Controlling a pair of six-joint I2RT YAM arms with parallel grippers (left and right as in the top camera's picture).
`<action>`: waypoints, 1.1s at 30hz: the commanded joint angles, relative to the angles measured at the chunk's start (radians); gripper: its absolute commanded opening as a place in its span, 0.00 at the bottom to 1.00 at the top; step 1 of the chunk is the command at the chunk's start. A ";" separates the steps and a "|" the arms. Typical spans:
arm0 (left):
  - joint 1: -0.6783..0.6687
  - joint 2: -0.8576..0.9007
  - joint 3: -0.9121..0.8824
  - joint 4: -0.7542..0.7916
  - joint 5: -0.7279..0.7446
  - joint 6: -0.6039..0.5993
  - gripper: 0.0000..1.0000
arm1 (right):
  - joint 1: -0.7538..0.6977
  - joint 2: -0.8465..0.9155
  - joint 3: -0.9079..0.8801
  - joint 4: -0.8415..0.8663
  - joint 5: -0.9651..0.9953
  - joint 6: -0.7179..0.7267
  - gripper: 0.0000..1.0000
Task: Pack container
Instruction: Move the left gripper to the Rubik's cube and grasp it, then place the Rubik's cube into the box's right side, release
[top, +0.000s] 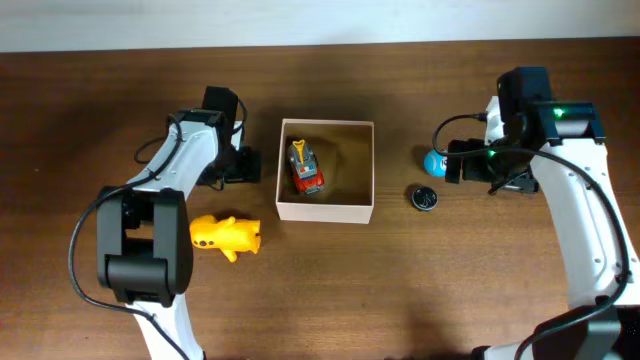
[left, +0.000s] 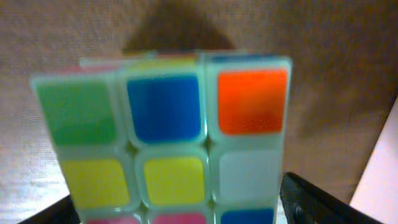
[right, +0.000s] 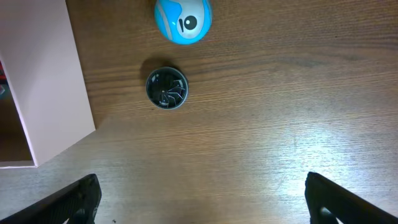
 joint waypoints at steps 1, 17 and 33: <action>0.002 0.003 0.002 0.027 -0.039 -0.009 0.87 | -0.008 -0.011 0.013 -0.003 0.009 -0.002 0.99; 0.002 -0.002 0.014 0.101 -0.053 0.001 0.55 | -0.008 -0.011 0.013 -0.009 0.009 -0.002 0.99; -0.176 -0.334 0.272 -0.093 0.062 0.014 0.43 | -0.008 -0.011 0.013 -0.008 0.009 -0.002 0.99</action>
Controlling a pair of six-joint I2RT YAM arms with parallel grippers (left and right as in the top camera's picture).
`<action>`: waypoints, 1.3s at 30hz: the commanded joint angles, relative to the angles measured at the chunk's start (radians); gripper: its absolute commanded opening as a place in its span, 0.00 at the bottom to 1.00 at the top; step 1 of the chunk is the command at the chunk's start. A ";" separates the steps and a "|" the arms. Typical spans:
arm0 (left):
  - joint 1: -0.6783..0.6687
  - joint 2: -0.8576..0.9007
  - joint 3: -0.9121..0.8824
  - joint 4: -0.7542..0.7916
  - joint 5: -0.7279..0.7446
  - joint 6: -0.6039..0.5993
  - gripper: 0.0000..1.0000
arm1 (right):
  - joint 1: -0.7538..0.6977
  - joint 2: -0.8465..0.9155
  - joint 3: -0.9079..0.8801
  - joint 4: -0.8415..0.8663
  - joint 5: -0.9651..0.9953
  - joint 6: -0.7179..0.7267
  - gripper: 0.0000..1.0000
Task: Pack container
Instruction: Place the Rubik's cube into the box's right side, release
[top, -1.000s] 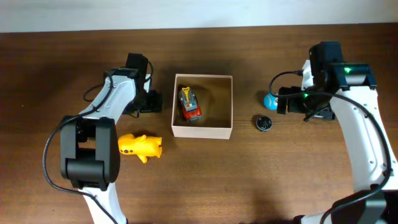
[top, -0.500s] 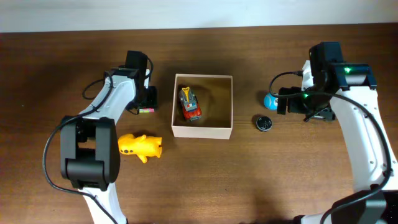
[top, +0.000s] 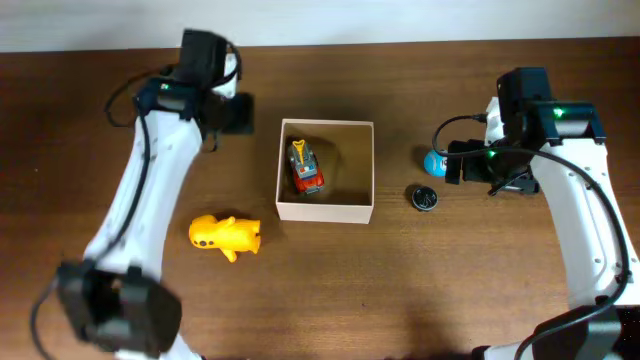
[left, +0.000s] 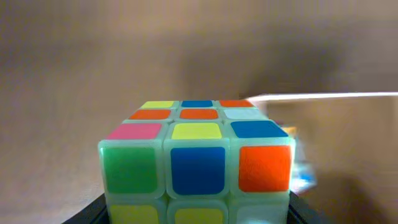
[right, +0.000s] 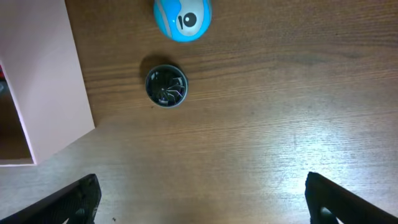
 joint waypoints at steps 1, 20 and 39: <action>-0.140 -0.078 0.018 0.015 0.059 -0.021 0.43 | -0.008 -0.011 0.013 0.000 0.009 -0.002 0.99; -0.423 0.314 0.003 0.246 -0.046 -0.256 0.44 | -0.008 -0.011 0.013 0.001 0.009 0.009 0.99; -0.404 0.277 0.344 -0.160 -0.046 -0.117 0.87 | -0.008 -0.011 0.013 0.000 0.009 0.009 0.99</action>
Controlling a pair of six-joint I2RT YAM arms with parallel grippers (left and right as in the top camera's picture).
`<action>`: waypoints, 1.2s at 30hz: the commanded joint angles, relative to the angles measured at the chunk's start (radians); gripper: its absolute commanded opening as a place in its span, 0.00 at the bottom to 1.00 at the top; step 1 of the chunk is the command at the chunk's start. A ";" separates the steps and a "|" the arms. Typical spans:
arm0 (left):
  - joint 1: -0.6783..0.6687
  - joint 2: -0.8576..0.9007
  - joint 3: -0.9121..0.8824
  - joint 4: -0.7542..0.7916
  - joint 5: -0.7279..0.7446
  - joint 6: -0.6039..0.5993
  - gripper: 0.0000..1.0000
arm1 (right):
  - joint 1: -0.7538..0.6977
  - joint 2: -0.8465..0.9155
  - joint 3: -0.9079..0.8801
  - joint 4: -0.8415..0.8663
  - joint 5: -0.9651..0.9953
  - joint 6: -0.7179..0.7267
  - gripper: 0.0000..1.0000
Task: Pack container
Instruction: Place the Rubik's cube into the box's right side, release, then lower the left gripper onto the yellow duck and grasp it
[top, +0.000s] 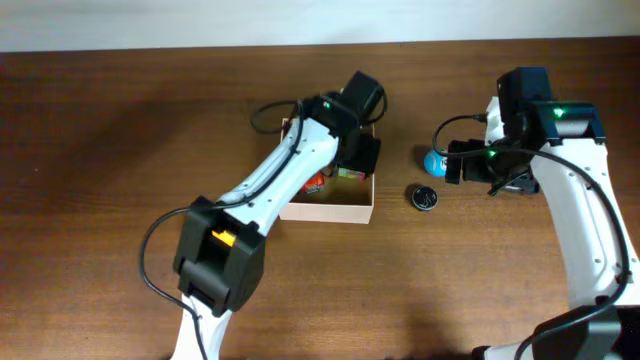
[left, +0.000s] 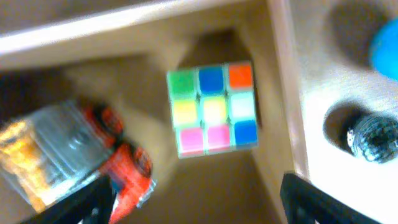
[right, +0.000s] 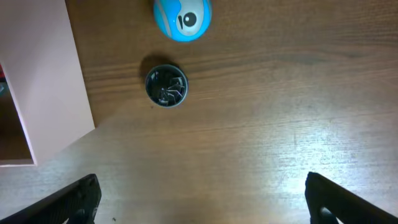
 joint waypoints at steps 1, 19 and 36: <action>0.031 -0.097 0.156 -0.125 -0.012 0.121 0.87 | -0.008 -0.011 0.013 0.000 0.009 0.008 0.99; 0.349 -0.452 0.197 -0.610 -0.138 0.166 0.94 | -0.008 -0.064 0.013 -0.012 0.004 0.008 0.99; 0.381 -0.563 -0.785 -0.049 0.020 0.092 0.97 | -0.008 -0.080 0.013 -0.030 0.006 0.008 0.99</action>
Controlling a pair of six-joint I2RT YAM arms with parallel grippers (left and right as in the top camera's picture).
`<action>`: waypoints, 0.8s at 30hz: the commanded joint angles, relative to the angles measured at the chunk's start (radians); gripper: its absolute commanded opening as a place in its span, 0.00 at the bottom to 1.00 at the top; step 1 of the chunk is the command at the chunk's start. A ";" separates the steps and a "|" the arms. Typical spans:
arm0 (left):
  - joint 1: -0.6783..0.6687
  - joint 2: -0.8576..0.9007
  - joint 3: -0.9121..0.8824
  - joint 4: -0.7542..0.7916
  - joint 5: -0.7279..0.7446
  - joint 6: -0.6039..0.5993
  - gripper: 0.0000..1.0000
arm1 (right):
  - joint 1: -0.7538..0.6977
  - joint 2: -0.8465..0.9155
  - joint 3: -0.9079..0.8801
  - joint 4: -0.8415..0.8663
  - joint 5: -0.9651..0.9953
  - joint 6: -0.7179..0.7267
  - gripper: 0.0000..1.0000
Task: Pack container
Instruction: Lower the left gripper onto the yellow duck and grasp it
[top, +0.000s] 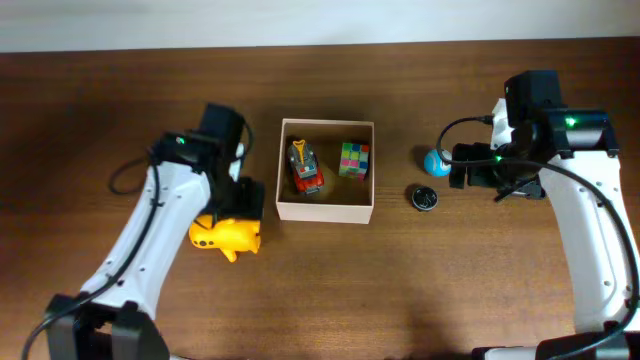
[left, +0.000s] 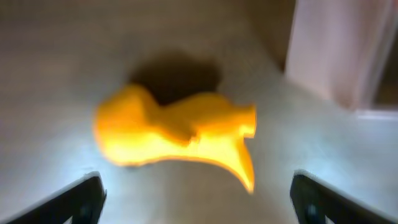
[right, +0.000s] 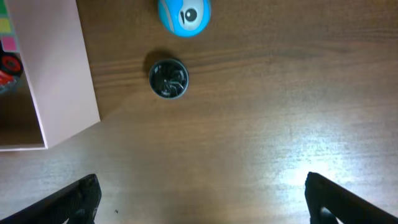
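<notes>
The open white box (top: 325, 212) holds a red toy car (top: 305, 168) on its left and a colour cube (top: 354, 159) at its back right. A yellow toy animal (top: 225, 236) lies on the table left of the box. My left gripper (top: 240, 198) hangs just above it, open and empty. In the left wrist view the toy (left: 180, 134) fills the middle, ahead of the gripper (left: 198, 199). My right gripper (top: 472, 171) is open and empty above the table right of the box, near a blue ball (right: 184, 14) and a small black round disc (right: 168, 78).
The box's right wall (right: 62, 81) stands left of the disc in the right wrist view, and its left wall (left: 336, 50) stands right of the yellow toy. Bare brown table (top: 420, 290) lies in front of the box.
My left gripper has moved from above the box's right half to above the yellow toy left of the box. The cube stays in the box. The right arm has barely shifted.
My left gripper was shut on the colour cube at the table left of the box. Then it held the cube up at the back left. Then the cube lay in the box under the open gripper, which now hangs over the yellow toy.
</notes>
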 joint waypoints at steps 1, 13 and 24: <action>0.002 -0.006 -0.099 0.054 0.034 -0.045 0.97 | -0.008 -0.016 0.012 0.003 0.006 0.008 0.99; 0.002 -0.006 -0.357 0.359 -0.001 -0.048 0.70 | -0.008 -0.016 0.012 0.027 0.006 0.008 0.99; 0.001 -0.039 -0.343 0.350 0.000 -0.044 0.02 | -0.008 -0.016 0.012 0.029 0.006 0.008 0.99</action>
